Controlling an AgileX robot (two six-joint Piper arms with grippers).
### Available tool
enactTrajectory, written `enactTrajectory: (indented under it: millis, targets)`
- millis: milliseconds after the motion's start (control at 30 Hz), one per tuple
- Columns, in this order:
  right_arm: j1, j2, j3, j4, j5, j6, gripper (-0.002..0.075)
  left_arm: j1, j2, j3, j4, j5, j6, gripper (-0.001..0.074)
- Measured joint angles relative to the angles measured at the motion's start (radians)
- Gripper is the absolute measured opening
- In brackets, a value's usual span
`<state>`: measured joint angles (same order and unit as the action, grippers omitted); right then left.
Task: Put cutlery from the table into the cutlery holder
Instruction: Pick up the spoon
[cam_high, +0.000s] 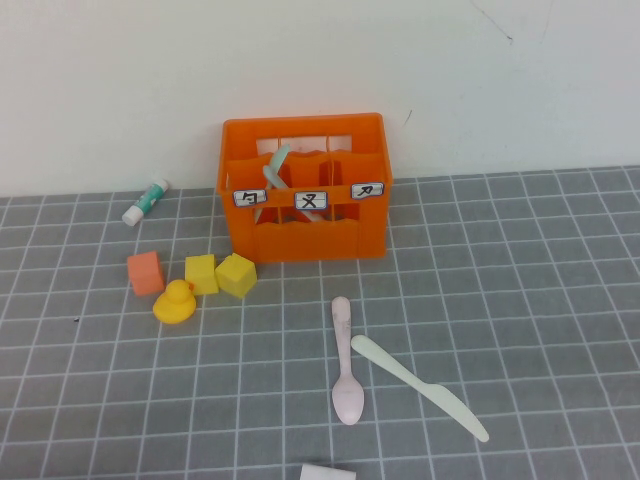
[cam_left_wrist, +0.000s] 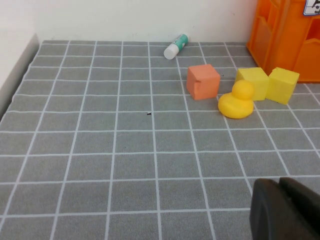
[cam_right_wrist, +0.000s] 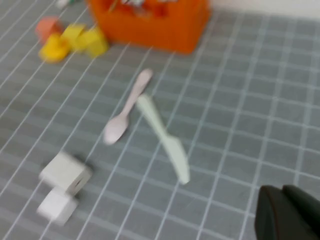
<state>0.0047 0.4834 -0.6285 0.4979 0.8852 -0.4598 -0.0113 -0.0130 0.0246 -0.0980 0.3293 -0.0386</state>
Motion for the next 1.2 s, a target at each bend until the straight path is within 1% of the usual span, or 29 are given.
enactTrajectory:
  millis: [167,367,433,567,667,967,1067,1200]
  targets:
    - [0.000,0.242,-0.164,0.026,0.128,-0.103,-0.0003,0.000,0.000,0.000,0.000,0.000,0.000,-0.0001]
    - [0.004,0.519,-0.296,0.024,0.240,-0.124,-0.0003,0.000,0.000,0.000,0.000,0.000,0.000,-0.0001]
    - [0.024,0.590,-0.324,0.000,0.250,-0.111,-0.0003,0.000,0.000,0.000,0.000,0.000,0.000,-0.0001]
    - [0.105,0.724,-0.382,-0.107,0.250,-0.039,-0.0003,0.000,0.000,0.000,0.000,0.000,0.000,-0.0001]
    - [0.188,0.823,-0.432,-0.196,0.250,0.024,-0.0003,0.000,0.000,0.000,0.000,0.000,0.000,-0.0001]
    - [0.441,1.096,-0.604,-0.307,0.236,0.120,-0.0003,0.000,0.000,0.000,0.000,0.000,0.000,-0.0001]
    - [0.505,1.177,-0.666,-0.325,0.192,0.157,-0.0003,0.000,0.000,0.000,0.000,0.000,0.002,-0.0001]
    - [0.569,1.256,-0.723,-0.334,0.072,0.179,-0.0003,0.000,0.000,0.000,0.000,0.000,0.002,-0.0001]
